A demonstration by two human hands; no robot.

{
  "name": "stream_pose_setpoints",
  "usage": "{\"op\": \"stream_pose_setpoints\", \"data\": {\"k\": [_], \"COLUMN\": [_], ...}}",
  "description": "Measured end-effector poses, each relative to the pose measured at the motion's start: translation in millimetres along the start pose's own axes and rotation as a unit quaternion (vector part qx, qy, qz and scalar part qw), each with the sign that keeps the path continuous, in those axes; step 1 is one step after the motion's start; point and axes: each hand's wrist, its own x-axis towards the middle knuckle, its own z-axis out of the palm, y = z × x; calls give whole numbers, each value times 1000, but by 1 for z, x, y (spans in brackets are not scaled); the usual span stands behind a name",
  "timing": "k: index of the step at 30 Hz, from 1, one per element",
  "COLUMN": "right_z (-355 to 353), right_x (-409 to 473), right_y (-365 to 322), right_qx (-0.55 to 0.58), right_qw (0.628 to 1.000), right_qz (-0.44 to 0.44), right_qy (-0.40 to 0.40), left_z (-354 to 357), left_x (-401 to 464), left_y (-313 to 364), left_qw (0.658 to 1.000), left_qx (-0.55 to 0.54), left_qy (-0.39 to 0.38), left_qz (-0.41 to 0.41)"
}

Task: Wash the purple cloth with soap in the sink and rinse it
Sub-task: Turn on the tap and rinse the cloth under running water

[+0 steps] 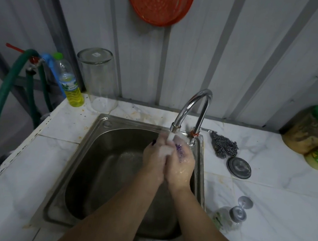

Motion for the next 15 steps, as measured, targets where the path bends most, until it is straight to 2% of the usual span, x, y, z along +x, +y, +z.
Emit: {"op": "stream_pose_setpoints", "data": {"k": [2, 3, 7, 9, 11, 13, 15], "right_z": [6, 6, 9, 12, 15, 16, 15], "right_x": [4, 7, 8, 8, 10, 14, 16], "right_y": [-5, -4, -3, -5, -6, -4, -3], "right_qx": [82, 67, 4, 3, 19, 31, 62], "right_qw": [995, 994, 995, 992, 986, 978, 964], "right_qz": [63, 84, 97, 112, 146, 192, 247], "right_qy": [-12, -2, 35, 57, 72, 82, 76], "left_z": [3, 2, 0, 3, 2, 0, -1], "left_x": [1, 1, 1, 3, 5, 8, 9], "left_y": [-3, -2, -6, -6, -4, -1, 0], "left_qw": [996, 996, 993, 991, 989, 981, 973], "left_qx": [10, -10, -71, -76, -42, 49, 87], "left_qy": [49, 51, 81, 95, 135, 190, 210], "left_qz": [68, 79, -40, -54, -39, 4, 30]}}
